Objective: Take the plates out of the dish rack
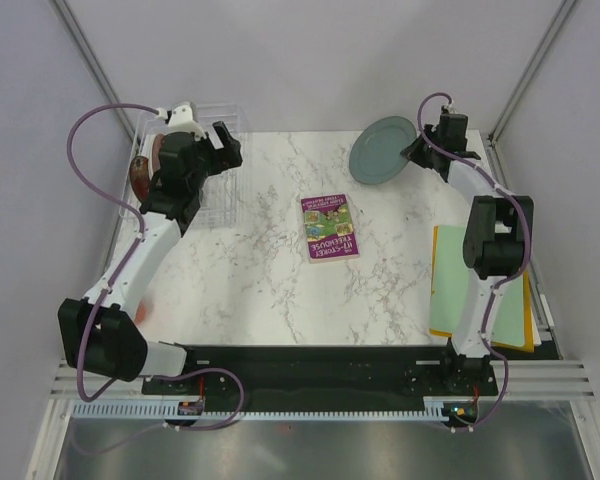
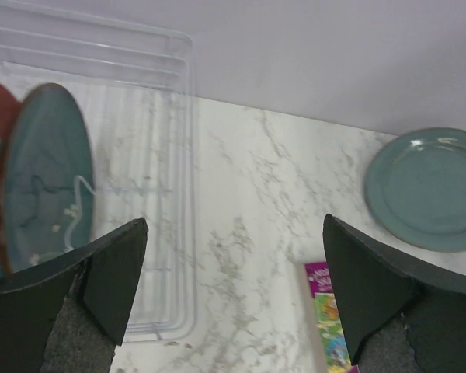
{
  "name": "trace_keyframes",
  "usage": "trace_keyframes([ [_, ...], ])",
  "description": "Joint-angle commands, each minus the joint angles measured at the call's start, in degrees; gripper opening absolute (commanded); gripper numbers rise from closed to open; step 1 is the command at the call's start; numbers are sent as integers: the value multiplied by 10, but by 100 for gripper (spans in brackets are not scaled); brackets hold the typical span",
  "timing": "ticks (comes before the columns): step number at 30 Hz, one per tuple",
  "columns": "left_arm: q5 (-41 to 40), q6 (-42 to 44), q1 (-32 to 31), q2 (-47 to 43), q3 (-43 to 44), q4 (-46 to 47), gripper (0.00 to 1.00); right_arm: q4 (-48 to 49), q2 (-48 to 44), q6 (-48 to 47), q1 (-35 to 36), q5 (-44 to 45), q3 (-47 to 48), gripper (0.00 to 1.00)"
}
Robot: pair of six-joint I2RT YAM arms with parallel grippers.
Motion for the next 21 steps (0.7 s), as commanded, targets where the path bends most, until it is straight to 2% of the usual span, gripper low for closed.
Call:
trace_keyframes([
  [1,-134,127,4,12,36,-11,100,27,76,18,11,-50,130,0],
  [5,-159,152,9,37,47,-11,100,15,125,25,-4,-55,177,0],
  [12,-184,156,17,54,47,-11,100,-9,154,35,-10,-14,160,0],
  [14,-186,150,21,53,45,-12,100,-16,154,41,-15,-11,145,9],
  [15,-185,150,22,55,45,-11,100,-16,154,43,-16,-7,129,22],
  [16,-185,152,24,56,45,-12,100,-16,154,43,-18,-8,122,28],
  [17,-184,152,25,57,45,-13,100,-15,154,39,-19,-8,117,29],
  [19,-181,152,27,58,45,-17,100,-16,157,36,-19,-5,107,38],
  [21,-178,152,27,57,44,-20,100,-16,160,35,-23,-5,100,38],
])
